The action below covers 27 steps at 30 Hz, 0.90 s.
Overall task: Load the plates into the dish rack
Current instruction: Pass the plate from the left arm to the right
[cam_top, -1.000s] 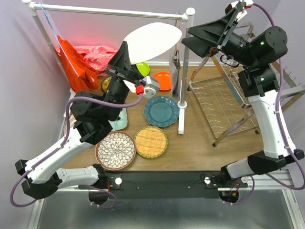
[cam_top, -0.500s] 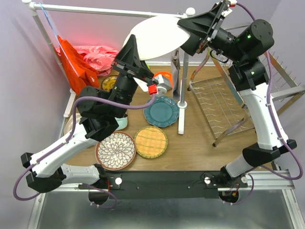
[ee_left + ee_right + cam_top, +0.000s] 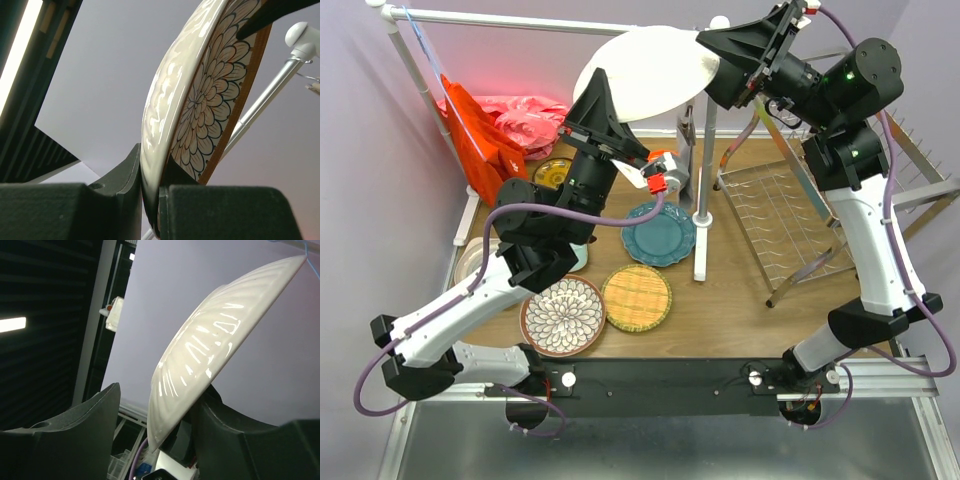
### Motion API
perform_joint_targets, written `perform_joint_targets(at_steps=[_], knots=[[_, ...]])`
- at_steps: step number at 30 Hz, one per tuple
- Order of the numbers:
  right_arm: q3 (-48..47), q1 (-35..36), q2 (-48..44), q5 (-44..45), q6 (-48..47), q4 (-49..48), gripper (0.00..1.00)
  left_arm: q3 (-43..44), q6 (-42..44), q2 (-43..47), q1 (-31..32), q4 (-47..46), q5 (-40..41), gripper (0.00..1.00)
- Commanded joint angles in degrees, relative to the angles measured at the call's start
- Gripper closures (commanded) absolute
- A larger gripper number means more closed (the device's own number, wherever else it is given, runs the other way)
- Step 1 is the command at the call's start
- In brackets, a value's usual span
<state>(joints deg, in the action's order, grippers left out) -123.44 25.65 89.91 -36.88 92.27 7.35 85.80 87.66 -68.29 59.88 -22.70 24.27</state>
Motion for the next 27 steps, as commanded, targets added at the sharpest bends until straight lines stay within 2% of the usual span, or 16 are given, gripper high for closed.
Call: perform_joint_targets(at_steps=[1, 3, 8, 12, 14, 15, 16, 25, 27], knots=[[-1.81, 1.25, 0.27, 2.87, 4.32, 2.21, 0.41, 4.02, 2.96, 0.44, 0.42, -8.94, -0.72, 1.0], [-1.81, 1.68, 0.27, 3.22, 5.11, 3.27, 0.48, 4.29, 3.31, 0.09, 0.42, -8.77, -0.81, 1.0], [-1.28, 2.21, 0.0, 4.36, 7.04, 5.65, 0.58, 4.81, 3.92, -0.61, 0.42, -8.15, -0.89, 1.0], [-1.28, 2.21, -0.52, 4.71, 7.22, 6.09, 0.79, 4.73, 4.36, -0.97, 0.42, -7.89, -0.45, 1.0], [0.03, 2.13, -1.14, 6.29, 7.57, 5.92, 0.85, 4.55, 4.54, -1.23, 0.42, -7.89, -0.28, 1.0], [0.47, 2.21, -1.4, 6.82, 7.75, 5.92, 0.97, 4.47, 4.54, -1.23, 0.42, -7.97, -0.19, 1.0], [0.57, 2.21, -1.49, 7.26, 7.58, 6.0, 0.99, 4.38, 4.54, -1.14, 0.33, -7.89, -0.19, 1.0], [2.76, 2.21, -3.6, 9.99, 2.66, 4.78, 1.0, 2.36, 4.01, -0.88, 0.42, -8.24, -0.01, 1.0], [3.81, 2.21, -4.56, 10.34, 4.84, 5.82, 1.0, 2.01, 3.93, -0.79, 0.42, -8.59, -0.01, 1.0]])
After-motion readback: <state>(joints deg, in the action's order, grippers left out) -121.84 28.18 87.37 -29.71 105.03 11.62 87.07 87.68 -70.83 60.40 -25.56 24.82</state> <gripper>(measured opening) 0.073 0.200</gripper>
